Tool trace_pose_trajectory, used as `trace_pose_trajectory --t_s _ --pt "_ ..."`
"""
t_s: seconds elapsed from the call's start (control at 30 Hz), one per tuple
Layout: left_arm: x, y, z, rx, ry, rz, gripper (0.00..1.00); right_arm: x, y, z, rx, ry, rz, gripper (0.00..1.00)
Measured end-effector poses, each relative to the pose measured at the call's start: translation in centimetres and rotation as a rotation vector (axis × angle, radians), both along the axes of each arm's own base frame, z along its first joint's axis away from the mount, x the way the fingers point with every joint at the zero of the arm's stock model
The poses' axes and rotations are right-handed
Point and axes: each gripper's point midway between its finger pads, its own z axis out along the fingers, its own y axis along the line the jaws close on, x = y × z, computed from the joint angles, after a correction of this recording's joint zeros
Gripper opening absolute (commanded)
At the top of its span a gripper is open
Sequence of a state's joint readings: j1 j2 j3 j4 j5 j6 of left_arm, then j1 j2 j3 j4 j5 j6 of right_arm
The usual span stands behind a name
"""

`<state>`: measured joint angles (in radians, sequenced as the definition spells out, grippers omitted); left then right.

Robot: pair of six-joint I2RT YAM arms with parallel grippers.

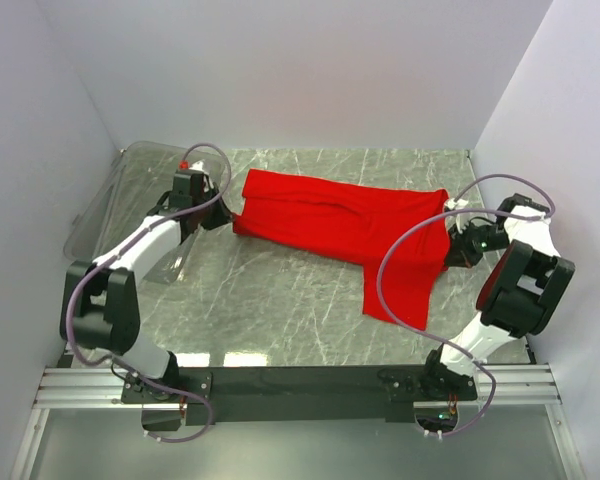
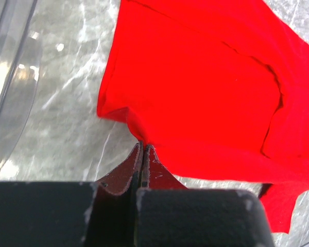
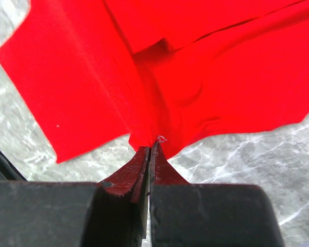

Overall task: Fold and stack the t-shirts
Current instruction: Fold the tshirt

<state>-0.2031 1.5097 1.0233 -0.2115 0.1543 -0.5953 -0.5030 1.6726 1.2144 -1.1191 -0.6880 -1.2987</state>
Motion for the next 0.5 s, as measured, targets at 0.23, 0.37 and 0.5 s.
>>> trace_pose_trajectory --t_s 0.23,0.37,0.5 --pt "3.2 -1.0 -0.5 -0.019 0.016 -0.02 0.01 2.4 -0.8 0.3 0.045 0.038 -0.104 0.0" --pt "4.1 -1.3 -0.9 -0.027 0.025 -0.029 0.01 3.5 -1.1 -0.1 0.069 0.065 -0.154 0.0" --pt "4.9 -1.6 -1.2 -0.032 0.031 -0.036 0.01 3.9 -1.2 -0.5 0.083 0.09 -0.19 0.0"
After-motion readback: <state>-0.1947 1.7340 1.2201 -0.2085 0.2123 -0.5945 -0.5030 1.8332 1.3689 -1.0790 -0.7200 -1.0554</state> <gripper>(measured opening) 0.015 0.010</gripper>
